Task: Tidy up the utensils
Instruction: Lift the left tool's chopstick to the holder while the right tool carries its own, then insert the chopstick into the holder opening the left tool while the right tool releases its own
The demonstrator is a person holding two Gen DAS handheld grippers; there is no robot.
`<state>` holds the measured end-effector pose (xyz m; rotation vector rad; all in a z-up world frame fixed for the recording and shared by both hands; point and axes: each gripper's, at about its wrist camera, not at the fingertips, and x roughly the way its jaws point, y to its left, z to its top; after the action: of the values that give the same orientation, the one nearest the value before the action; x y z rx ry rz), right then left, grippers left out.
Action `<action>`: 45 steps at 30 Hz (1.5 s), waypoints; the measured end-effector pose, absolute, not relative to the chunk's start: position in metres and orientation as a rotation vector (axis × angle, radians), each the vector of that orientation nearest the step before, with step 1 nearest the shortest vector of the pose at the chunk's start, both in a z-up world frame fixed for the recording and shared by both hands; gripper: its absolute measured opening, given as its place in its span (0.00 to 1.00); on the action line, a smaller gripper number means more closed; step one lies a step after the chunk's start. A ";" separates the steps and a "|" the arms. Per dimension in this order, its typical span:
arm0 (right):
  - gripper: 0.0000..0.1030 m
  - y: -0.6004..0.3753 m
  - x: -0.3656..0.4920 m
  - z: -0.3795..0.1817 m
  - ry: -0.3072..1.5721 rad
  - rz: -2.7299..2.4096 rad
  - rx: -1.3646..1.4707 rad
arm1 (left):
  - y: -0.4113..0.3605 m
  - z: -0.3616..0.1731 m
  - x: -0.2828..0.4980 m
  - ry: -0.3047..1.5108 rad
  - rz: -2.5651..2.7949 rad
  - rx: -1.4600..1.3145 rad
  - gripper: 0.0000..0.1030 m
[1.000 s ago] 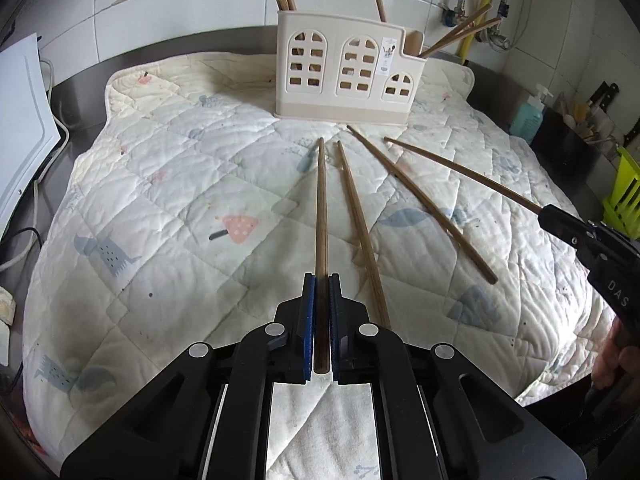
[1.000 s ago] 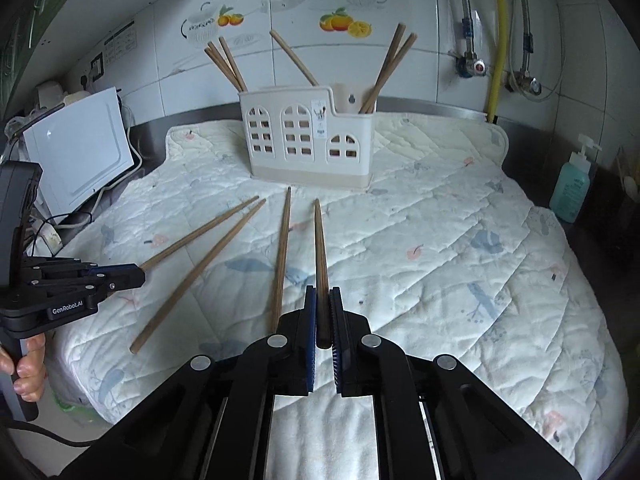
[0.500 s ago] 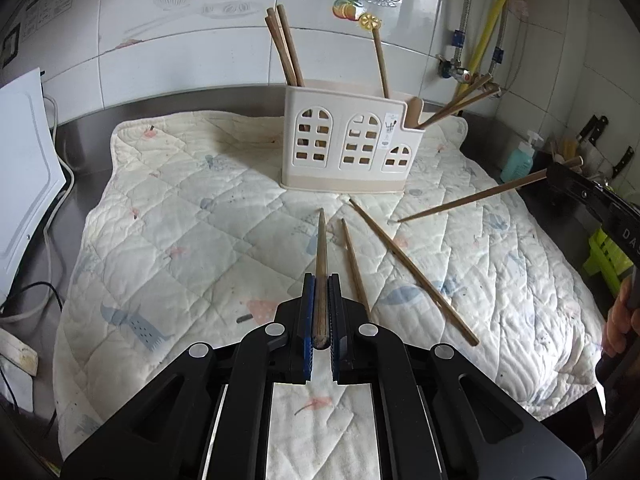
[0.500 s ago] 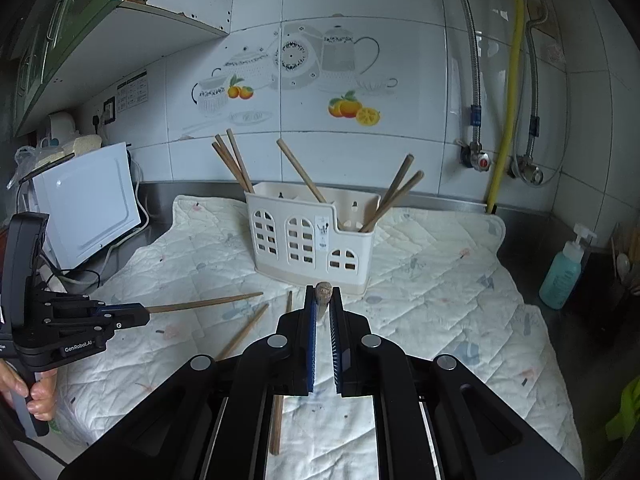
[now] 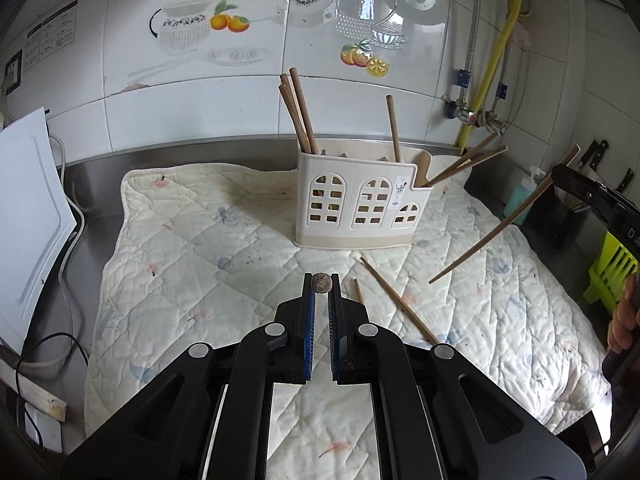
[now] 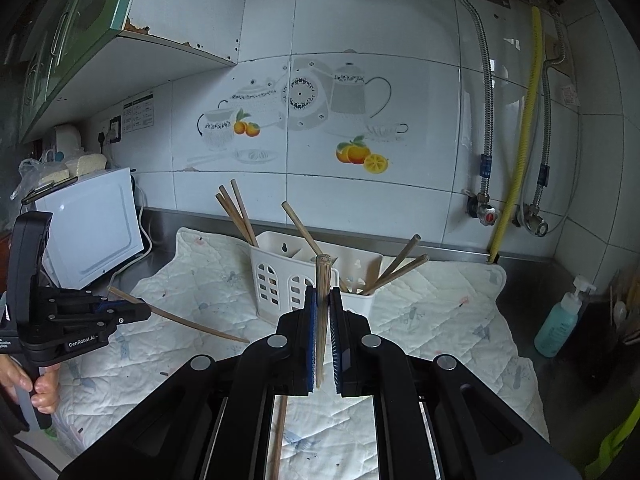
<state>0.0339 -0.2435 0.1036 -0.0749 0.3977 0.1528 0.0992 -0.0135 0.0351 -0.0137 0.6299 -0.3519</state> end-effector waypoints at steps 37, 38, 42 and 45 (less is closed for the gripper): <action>0.06 -0.253 0.094 0.196 0.185 0.118 -0.119 | -0.046 0.177 0.148 0.330 -0.393 -0.021 0.05; 0.06 -0.252 0.098 0.195 0.188 0.118 -0.121 | -0.048 0.175 0.155 0.341 -0.388 -0.018 0.05; 0.06 -0.252 0.118 0.184 0.228 0.114 -0.118 | -0.052 0.161 0.179 0.397 -0.382 -0.040 0.05; 0.06 -0.257 0.133 0.172 0.269 0.119 -0.086 | -0.054 0.150 0.190 0.427 -0.377 -0.047 0.05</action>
<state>0.1328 -0.2566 0.1717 -0.0858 0.2690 0.1186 0.1898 -0.0544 0.1496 -0.0466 0.4269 -0.3771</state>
